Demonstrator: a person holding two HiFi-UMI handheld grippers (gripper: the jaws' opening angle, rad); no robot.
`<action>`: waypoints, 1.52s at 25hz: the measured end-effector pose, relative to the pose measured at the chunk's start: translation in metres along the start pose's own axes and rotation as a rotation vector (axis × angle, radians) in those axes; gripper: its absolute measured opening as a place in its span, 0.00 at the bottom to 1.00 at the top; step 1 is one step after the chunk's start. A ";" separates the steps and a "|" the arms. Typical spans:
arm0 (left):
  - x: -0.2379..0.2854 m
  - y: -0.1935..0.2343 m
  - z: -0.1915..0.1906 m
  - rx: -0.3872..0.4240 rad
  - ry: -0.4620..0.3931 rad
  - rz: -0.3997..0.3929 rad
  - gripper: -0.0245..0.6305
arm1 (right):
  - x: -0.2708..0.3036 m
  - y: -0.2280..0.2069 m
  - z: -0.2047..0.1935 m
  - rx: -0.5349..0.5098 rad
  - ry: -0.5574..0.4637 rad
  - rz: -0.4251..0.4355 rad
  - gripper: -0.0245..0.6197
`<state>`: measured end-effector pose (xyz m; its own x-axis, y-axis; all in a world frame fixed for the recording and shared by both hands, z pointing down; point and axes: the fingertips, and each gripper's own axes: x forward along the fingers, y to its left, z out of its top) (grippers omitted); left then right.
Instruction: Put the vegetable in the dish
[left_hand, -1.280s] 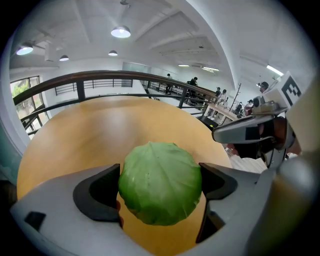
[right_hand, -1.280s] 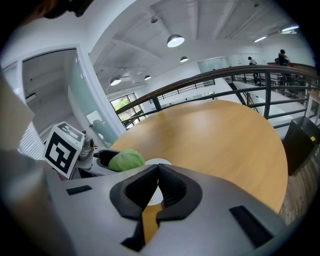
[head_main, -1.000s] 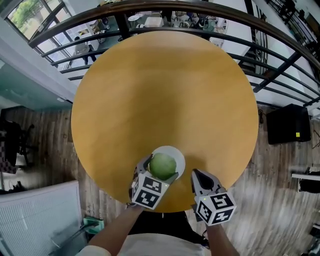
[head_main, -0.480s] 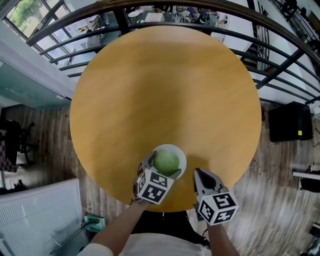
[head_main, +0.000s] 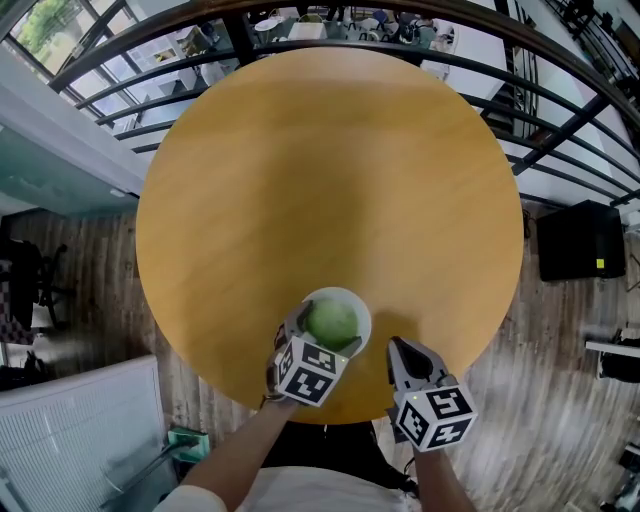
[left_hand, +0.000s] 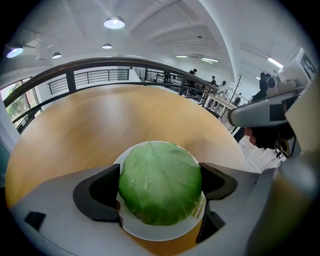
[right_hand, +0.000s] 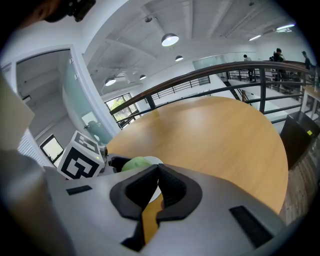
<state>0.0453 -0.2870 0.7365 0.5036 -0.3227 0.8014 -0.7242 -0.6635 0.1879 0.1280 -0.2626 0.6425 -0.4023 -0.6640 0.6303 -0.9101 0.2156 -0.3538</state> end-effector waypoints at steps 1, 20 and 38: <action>0.000 0.000 0.001 0.000 -0.001 0.000 0.77 | 0.000 -0.001 0.000 0.001 0.000 0.000 0.07; 0.006 -0.002 0.002 0.061 0.020 0.025 0.77 | 0.005 -0.003 0.000 0.001 0.007 0.000 0.07; -0.033 0.008 0.003 -0.019 -0.032 0.010 0.77 | -0.001 0.019 0.001 -0.040 0.019 0.024 0.07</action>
<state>0.0246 -0.2840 0.7097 0.5107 -0.3510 0.7849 -0.7379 -0.6475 0.1905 0.1110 -0.2589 0.6347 -0.4257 -0.6449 0.6348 -0.9032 0.2602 -0.3413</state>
